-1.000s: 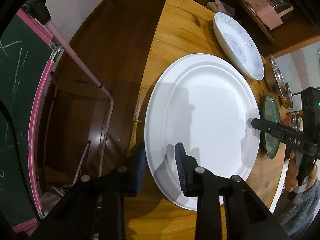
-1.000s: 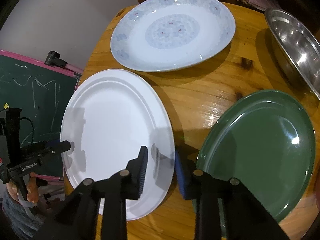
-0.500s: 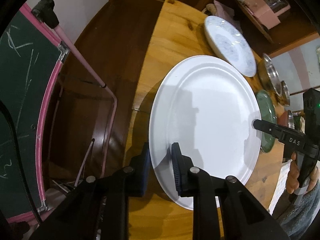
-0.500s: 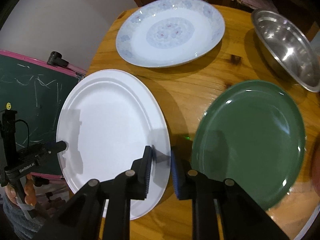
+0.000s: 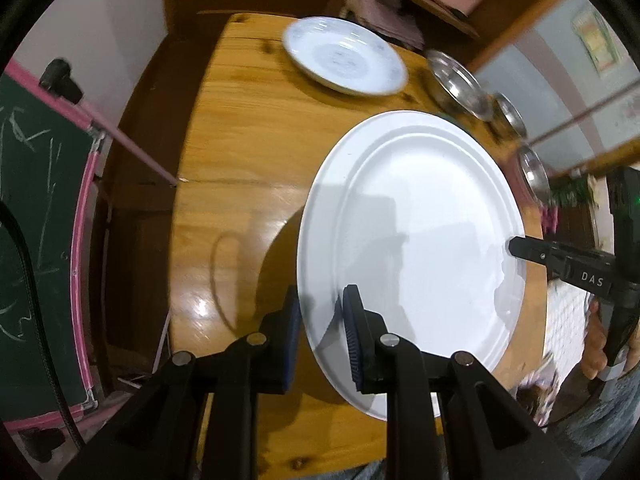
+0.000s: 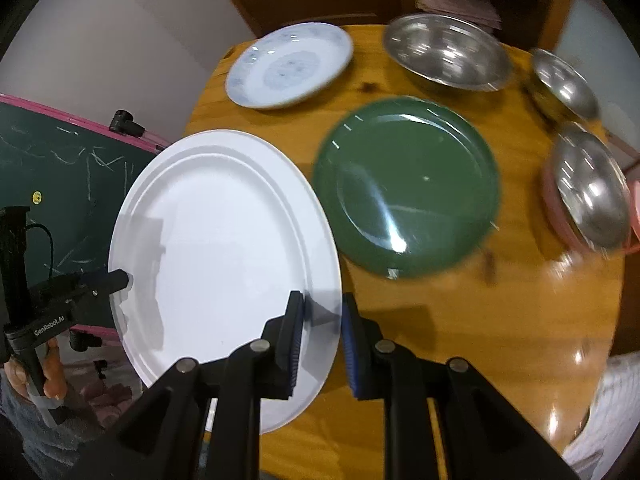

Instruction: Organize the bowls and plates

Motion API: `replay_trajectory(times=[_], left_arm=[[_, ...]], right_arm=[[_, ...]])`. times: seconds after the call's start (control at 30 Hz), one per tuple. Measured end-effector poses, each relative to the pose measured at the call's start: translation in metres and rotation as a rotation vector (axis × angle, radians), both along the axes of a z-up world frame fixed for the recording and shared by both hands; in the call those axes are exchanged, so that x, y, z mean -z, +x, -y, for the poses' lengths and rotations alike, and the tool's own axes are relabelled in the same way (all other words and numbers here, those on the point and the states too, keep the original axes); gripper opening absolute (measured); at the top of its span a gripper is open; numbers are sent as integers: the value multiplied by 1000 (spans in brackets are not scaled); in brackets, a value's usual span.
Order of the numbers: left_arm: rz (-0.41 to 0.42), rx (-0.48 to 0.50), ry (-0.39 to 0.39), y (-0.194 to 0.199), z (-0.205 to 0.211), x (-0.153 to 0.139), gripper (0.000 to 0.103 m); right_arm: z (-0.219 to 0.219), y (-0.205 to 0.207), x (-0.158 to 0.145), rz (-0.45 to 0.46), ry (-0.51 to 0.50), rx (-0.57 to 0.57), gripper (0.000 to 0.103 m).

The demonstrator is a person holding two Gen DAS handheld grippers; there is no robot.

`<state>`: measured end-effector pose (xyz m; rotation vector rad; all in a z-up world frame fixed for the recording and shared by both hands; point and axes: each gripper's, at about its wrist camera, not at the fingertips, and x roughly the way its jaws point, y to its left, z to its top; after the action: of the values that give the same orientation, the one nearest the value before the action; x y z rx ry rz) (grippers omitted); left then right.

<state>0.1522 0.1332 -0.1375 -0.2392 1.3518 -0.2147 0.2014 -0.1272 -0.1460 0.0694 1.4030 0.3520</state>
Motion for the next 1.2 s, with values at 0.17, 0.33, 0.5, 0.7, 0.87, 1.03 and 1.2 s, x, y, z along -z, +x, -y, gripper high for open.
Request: replay_trajectory(times=[0.17,0.33,0.5,0.7,0.87,1.03,1.2], left_arm=[[-8,45,25,-28,24,2,19],[-27,42,59,-50,21,17,19],[-85,9,77,-65,2,44,20],[-147,-5,89,-81,-6,77,21],[-156,-4,91,-81,0,90,21],[-143,-9,121,-75,5,87,21],[-147,-19,140,-70,0,90,22]], right_arm=[[23,-43,1,-18,4,44,18],[23,-76,16,-53,21,47,18],[8,-99,41,-87,19,15,18],[-7,-109,66,-114,5,7,18],[-4,-113,77,-135,13,39,18],[-10,-113,85,-147,5,44,18],[-14,-113,89,-149,5,38,18]])
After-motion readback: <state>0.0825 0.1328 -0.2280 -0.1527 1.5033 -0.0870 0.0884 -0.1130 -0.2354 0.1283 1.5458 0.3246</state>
